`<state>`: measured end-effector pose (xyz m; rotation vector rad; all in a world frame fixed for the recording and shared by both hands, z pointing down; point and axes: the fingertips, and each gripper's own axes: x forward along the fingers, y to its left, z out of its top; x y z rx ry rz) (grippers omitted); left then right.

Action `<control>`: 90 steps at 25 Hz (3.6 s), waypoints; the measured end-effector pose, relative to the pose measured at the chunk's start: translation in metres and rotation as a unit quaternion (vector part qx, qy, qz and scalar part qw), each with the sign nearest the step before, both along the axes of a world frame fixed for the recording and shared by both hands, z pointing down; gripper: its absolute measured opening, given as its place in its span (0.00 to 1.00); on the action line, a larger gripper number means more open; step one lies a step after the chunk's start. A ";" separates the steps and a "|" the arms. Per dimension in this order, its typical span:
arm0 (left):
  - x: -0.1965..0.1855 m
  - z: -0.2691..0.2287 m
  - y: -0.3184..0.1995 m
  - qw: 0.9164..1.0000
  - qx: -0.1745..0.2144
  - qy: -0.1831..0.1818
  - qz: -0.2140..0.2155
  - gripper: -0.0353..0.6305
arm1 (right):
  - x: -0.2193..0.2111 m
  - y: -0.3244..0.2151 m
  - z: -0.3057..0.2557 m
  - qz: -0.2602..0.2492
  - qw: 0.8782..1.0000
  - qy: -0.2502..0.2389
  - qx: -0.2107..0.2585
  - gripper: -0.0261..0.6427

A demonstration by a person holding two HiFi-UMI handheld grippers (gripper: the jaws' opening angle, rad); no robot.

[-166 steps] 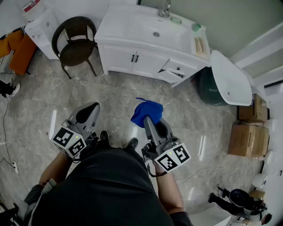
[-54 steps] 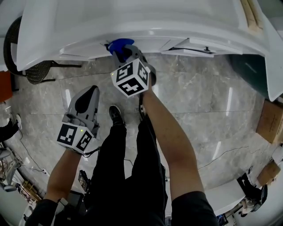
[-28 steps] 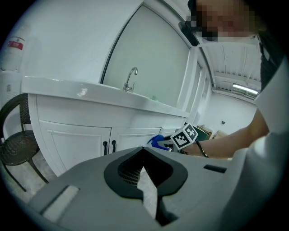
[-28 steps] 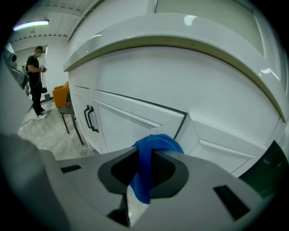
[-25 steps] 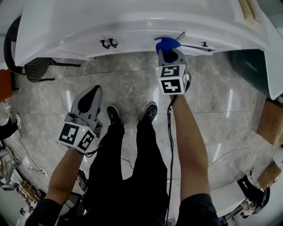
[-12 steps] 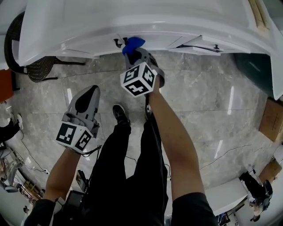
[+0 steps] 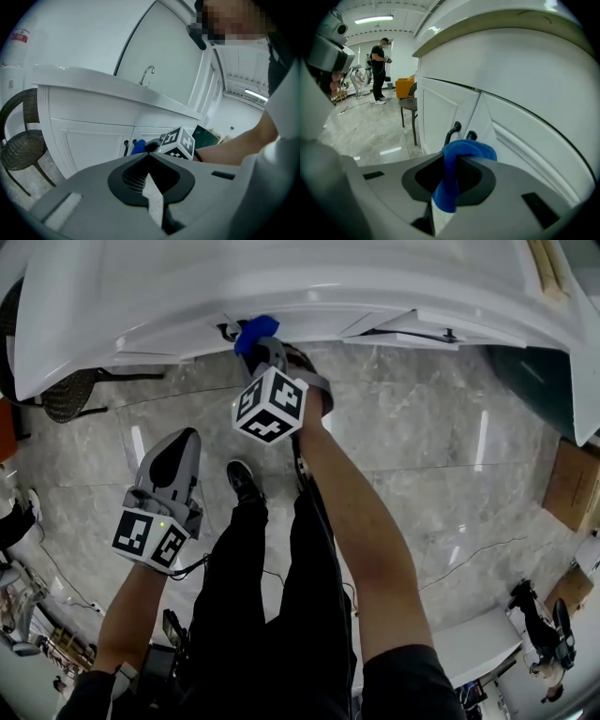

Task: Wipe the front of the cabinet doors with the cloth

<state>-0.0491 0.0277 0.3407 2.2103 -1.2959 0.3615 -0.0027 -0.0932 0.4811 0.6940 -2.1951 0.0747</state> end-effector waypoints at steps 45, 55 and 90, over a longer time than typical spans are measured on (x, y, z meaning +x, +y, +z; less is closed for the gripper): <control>-0.004 0.077 -0.011 0.999 -0.007 -0.045 0.001 0.05 | 0.014 0.000 0.044 0.121 0.990 -0.066 -0.014 0.13; -0.005 0.091 -0.015 0.999 -0.011 -0.046 -0.005 0.05 | 0.030 -0.019 0.062 0.106 0.994 -0.039 -0.009 0.13; 0.043 0.111 -0.008 0.998 -0.028 -0.037 0.033 0.05 | 0.085 -0.003 0.108 0.217 0.967 -0.102 -0.088 0.13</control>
